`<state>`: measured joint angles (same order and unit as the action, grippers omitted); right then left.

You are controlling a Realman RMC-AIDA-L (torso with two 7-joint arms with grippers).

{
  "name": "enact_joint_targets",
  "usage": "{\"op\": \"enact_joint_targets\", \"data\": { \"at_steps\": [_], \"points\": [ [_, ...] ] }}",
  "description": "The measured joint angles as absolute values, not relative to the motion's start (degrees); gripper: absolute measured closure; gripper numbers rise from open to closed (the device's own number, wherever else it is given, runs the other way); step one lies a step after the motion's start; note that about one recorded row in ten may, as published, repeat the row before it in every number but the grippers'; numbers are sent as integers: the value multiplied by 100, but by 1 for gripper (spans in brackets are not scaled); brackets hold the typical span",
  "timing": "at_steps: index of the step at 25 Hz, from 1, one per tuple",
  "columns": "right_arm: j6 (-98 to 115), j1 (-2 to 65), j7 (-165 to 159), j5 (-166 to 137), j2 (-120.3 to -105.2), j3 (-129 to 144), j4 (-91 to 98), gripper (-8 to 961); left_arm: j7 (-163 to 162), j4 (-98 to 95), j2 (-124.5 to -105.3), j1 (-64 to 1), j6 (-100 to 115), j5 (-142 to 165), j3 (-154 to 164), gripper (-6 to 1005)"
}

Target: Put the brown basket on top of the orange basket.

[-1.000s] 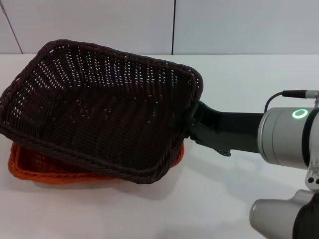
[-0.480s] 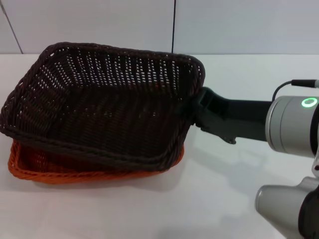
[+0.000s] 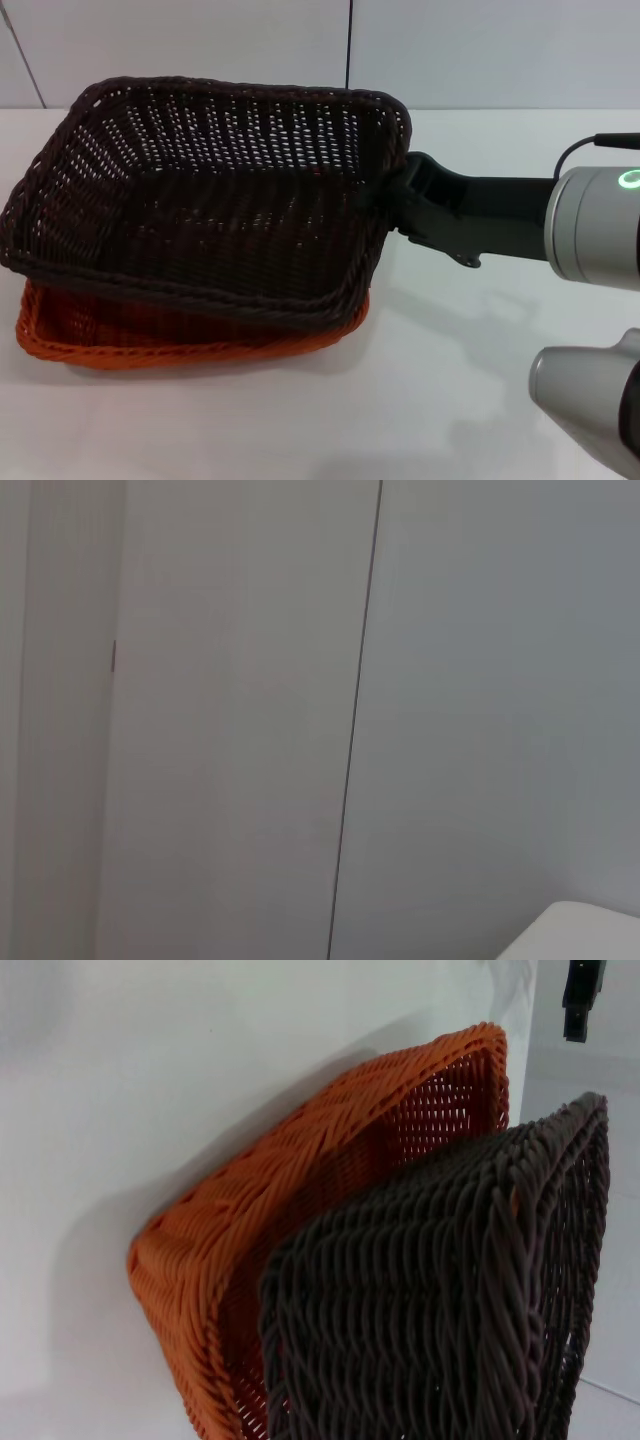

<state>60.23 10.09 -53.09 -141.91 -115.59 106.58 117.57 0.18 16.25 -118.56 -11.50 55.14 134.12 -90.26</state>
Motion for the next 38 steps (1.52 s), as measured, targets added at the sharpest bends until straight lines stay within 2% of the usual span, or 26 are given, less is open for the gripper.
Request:
{"op": "enact_joint_targets", "data": {
  "at_steps": [7,23,29,31,34,38],
  "points": [
    [6030,1089,-5255,-14167,-11476,10618,11580,767,18,1626,-11856,-1176,5510,13412,-9019,227],
    [5723,1014,-5173,-14111,-11479,10502,11319,752,18,1626,-11847,-1269,5443,13414,-9017,227],
    [5690,717,-5152,-14213,-11562,10539,11482,548,31,1626,-11827,-1298,5407,13445,-9020,227],
    [5634,552,-5042,-14231,-11639,10549,11559,494,61,1626,-11822,-1318,5367,13455,-9035,227],
    [5418,166,-4648,-14185,-11832,10545,11709,412,68,1626,-11821,-1320,5360,13457,-9042,227],
    [4679,-315,-4302,-13938,-11895,10731,11757,313,77,1628,-11819,-1320,5373,13457,-9058,227]
  ]
}}
